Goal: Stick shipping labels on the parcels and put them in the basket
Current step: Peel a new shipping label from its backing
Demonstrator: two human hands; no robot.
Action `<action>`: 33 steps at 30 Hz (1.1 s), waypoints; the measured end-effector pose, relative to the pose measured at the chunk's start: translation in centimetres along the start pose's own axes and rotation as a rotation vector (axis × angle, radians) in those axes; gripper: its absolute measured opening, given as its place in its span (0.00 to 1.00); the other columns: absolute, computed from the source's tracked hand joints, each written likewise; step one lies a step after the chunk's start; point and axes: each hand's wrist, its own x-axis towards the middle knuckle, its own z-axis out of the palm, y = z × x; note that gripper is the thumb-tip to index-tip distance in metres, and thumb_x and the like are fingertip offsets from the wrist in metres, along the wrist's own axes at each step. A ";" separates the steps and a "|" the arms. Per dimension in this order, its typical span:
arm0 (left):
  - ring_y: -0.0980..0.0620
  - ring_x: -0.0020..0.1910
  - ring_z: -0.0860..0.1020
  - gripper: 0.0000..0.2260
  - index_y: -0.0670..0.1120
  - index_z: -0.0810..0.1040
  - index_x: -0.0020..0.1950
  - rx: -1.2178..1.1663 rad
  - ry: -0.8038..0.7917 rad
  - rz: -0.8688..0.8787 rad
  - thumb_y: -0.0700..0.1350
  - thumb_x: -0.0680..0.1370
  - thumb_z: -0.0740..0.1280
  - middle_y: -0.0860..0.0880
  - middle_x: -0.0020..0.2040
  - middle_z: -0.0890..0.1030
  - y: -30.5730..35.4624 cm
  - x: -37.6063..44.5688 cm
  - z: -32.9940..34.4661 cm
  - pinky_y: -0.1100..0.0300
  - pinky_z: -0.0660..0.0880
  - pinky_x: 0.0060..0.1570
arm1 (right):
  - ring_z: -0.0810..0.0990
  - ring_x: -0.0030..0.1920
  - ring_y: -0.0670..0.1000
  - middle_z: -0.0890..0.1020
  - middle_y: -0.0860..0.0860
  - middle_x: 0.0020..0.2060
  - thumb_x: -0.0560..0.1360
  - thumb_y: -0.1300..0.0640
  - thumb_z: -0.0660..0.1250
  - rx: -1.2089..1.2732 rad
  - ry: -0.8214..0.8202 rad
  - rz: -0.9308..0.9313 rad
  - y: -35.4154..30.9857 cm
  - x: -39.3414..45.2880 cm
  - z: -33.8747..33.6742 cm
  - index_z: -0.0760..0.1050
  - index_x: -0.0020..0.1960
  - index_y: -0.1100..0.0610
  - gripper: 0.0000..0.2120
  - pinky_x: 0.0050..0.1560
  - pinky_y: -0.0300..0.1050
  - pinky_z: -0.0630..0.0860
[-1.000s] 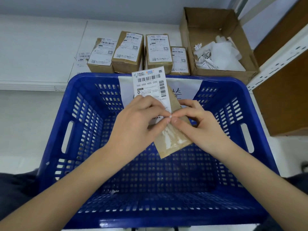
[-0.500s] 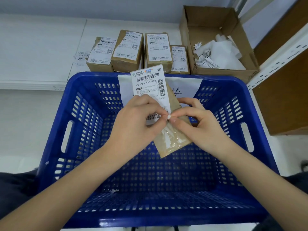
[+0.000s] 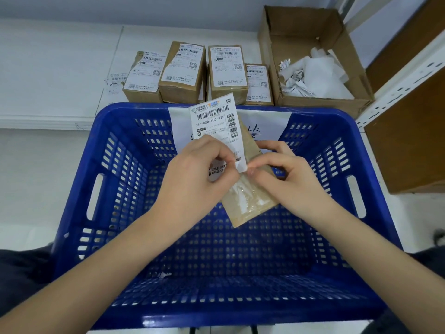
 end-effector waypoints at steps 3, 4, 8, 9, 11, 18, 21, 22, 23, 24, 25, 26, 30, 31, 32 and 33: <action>0.53 0.45 0.79 0.10 0.46 0.79 0.42 0.012 -0.008 0.058 0.49 0.73 0.62 0.53 0.46 0.80 -0.1 -0.3 0.3 0.50 0.77 0.43 | 0.72 0.59 0.36 0.74 0.42 0.57 0.71 0.55 0.71 0.014 0.005 0.065 -0.2 0.0 -0.1 0.83 0.40 0.49 0.03 0.59 0.32 0.70; 0.53 0.45 0.79 0.09 0.45 0.79 0.42 0.008 -0.006 0.073 0.49 0.74 0.62 0.53 0.46 0.81 -0.1 -0.3 0.4 0.50 0.77 0.43 | 0.73 0.58 0.35 0.74 0.41 0.56 0.70 0.52 0.71 0.025 0.006 0.078 -0.3 0.0 -0.1 0.83 0.40 0.50 0.03 0.59 0.33 0.70; 0.53 0.44 0.78 0.09 0.44 0.80 0.44 0.000 -0.014 0.109 0.47 0.75 0.64 0.52 0.45 0.81 -0.1 -0.6 0.6 0.50 0.77 0.42 | 0.74 0.58 0.37 0.75 0.43 0.57 0.63 0.42 0.69 0.023 0.021 0.039 -0.4 0.0 0.0 0.83 0.40 0.49 0.14 0.61 0.37 0.71; 0.53 0.43 0.78 0.08 0.44 0.80 0.44 0.001 -0.020 0.111 0.47 0.75 0.64 0.52 0.45 0.80 -0.1 -0.6 0.6 0.50 0.77 0.42 | 0.74 0.58 0.38 0.75 0.44 0.57 0.62 0.41 0.69 0.021 0.017 0.035 -0.4 0.0 -0.1 0.83 0.40 0.49 0.14 0.61 0.38 0.72; 0.52 0.43 0.78 0.08 0.43 0.80 0.44 -0.003 -0.022 0.101 0.46 0.75 0.64 0.52 0.44 0.80 -0.1 -0.6 0.6 0.50 0.76 0.42 | 0.74 0.59 0.39 0.76 0.44 0.58 0.63 0.42 0.69 0.025 0.008 0.033 -0.2 0.0 -0.2 0.83 0.41 0.49 0.14 0.62 0.39 0.72; 0.54 0.43 0.78 0.11 0.47 0.78 0.42 -0.095 -0.028 -0.035 0.53 0.72 0.61 0.52 0.44 0.80 0.5 -0.4 0.4 0.55 0.76 0.45 | 0.74 0.61 0.41 0.75 0.45 0.59 0.69 0.54 0.73 0.001 -0.008 0.023 0.4 0.2 -0.2 0.83 0.43 0.54 0.04 0.63 0.43 0.72; 0.56 0.43 0.76 0.14 0.50 0.76 0.43 -0.076 -0.063 -0.098 0.60 0.73 0.61 0.55 0.42 0.78 0.7 -0.7 0.4 0.60 0.74 0.44 | 0.72 0.62 0.39 0.73 0.45 0.59 0.68 0.54 0.73 -0.028 -0.016 -0.024 0.5 0.0 -0.1 0.82 0.41 0.50 0.02 0.63 0.41 0.72; 0.56 0.42 0.75 0.16 0.49 0.75 0.44 -0.058 -0.062 -0.113 0.62 0.72 0.61 0.55 0.41 0.77 0.7 -0.7 0.4 0.62 0.73 0.41 | 0.72 0.62 0.39 0.73 0.45 0.59 0.68 0.53 0.73 -0.029 -0.022 -0.044 0.5 -0.1 0.0 0.82 0.40 0.49 0.02 0.62 0.39 0.72; 0.56 0.41 0.75 0.18 0.49 0.74 0.44 -0.037 -0.061 -0.123 0.64 0.72 0.62 0.55 0.41 0.77 0.7 -0.8 0.4 0.64 0.72 0.39 | 0.71 0.63 0.39 0.73 0.46 0.59 0.68 0.55 0.73 -0.035 -0.032 -0.067 0.5 -0.2 0.0 0.81 0.40 0.48 0.02 0.61 0.36 0.72; 0.56 0.40 0.75 0.19 0.49 0.74 0.44 -0.023 -0.062 -0.134 0.65 0.71 0.63 0.55 0.39 0.77 0.7 -0.7 0.4 0.64 0.72 0.37 | 0.71 0.63 0.39 0.73 0.47 0.60 0.69 0.57 0.73 -0.047 -0.041 -0.090 0.5 -0.3 0.1 0.81 0.40 0.47 0.05 0.59 0.34 0.72; 0.56 0.38 0.75 0.20 0.48 0.74 0.43 -0.018 -0.068 -0.151 0.65 0.71 0.64 0.54 0.39 0.76 0.7 -0.7 0.4 0.64 0.71 0.36 | 0.71 0.63 0.39 0.73 0.48 0.60 0.70 0.58 0.73 -0.059 -0.048 -0.111 0.6 -0.4 0.1 0.81 0.40 0.46 0.07 0.57 0.33 0.73; 0.56 0.37 0.74 0.19 0.48 0.74 0.42 -0.025 -0.077 -0.174 0.65 0.71 0.65 0.54 0.38 0.76 0.7 -0.6 0.3 0.64 0.70 0.35 | 0.72 0.63 0.40 0.72 0.49 0.61 0.70 0.59 0.73 -0.064 -0.054 -0.130 0.6 -0.4 0.2 0.81 0.40 0.45 0.09 0.57 0.33 0.73; 0.60 0.36 0.73 0.11 0.48 0.77 0.39 -0.098 -0.116 -0.264 0.55 0.72 0.70 0.55 0.37 0.77 0.5 -0.3 0.3 0.67 0.69 0.37 | 0.73 0.63 0.43 0.72 0.47 0.61 0.69 0.53 0.73 -0.081 -0.052 -0.163 0.8 -0.4 0.2 0.81 0.41 0.42 0.06 0.57 0.31 0.72; 0.61 0.36 0.73 0.10 0.48 0.78 0.39 -0.119 -0.119 -0.282 0.54 0.73 0.70 0.55 0.37 0.78 0.5 -0.2 0.3 0.68 0.68 0.37 | 0.72 0.64 0.42 0.72 0.47 0.60 0.69 0.53 0.73 -0.090 -0.053 -0.157 0.8 -0.4 0.2 0.81 0.41 0.44 0.04 0.57 0.30 0.71; 0.61 0.36 0.74 0.08 0.49 0.79 0.39 -0.145 -0.120 -0.300 0.52 0.73 0.71 0.55 0.37 0.78 0.4 -0.1 0.2 0.68 0.69 0.37 | 0.70 0.65 0.41 0.72 0.48 0.60 0.69 0.55 0.73 -0.091 -0.055 -0.147 0.8 -0.3 0.1 0.82 0.41 0.45 0.04 0.57 0.29 0.70; 0.61 0.36 0.74 0.07 0.49 0.80 0.39 -0.169 -0.119 -0.315 0.51 0.73 0.71 0.55 0.36 0.78 0.4 0.0 0.2 0.69 0.69 0.38 | 0.69 0.66 0.39 0.72 0.48 0.60 0.70 0.56 0.73 -0.087 -0.054 -0.136 0.7 -0.2 0.0 0.82 0.41 0.47 0.05 0.57 0.28 0.69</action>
